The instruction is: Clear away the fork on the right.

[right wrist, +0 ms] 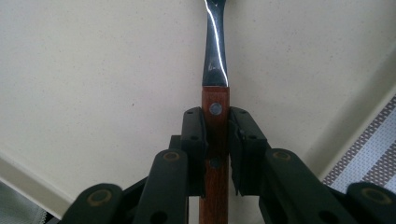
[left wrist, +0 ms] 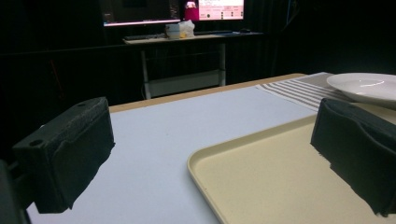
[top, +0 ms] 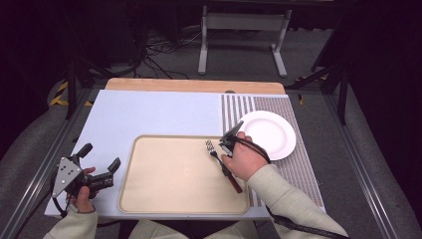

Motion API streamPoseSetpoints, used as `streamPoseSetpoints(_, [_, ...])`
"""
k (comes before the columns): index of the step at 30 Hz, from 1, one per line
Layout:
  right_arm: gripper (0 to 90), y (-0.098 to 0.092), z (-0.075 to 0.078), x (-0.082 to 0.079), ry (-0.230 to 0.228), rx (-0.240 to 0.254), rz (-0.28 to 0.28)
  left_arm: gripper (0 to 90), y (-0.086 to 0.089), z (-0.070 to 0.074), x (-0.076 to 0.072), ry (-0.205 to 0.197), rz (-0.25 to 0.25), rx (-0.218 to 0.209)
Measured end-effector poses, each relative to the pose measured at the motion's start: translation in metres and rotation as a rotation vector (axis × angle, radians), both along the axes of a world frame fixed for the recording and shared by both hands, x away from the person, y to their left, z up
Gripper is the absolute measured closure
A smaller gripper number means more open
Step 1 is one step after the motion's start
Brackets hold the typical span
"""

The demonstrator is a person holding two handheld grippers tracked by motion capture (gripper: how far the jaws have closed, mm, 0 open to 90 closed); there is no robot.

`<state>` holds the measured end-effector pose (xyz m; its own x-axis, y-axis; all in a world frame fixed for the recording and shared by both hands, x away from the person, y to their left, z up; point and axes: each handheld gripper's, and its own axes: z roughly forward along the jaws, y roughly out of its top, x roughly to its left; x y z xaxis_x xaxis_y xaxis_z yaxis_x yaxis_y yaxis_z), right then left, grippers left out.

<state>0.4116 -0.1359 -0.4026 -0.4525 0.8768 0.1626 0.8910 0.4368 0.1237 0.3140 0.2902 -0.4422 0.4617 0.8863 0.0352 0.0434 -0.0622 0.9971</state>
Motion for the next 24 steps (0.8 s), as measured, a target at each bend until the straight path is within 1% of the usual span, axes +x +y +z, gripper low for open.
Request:
streamPoseSetpoints(14, [77.4,0.0011,-0.0056,0.0002,0.035,-0.011,-0.016,0.0,-0.0003,-0.0001,0.0003,-0.001,-0.002,0.001])
streamPoseSetpoints(24, [77.0,0.0014,-0.0068,-0.0001,0.042,-0.017,-0.014,0.0,-0.0003,-0.0001,0.0003,0.0,-0.002,0.0])
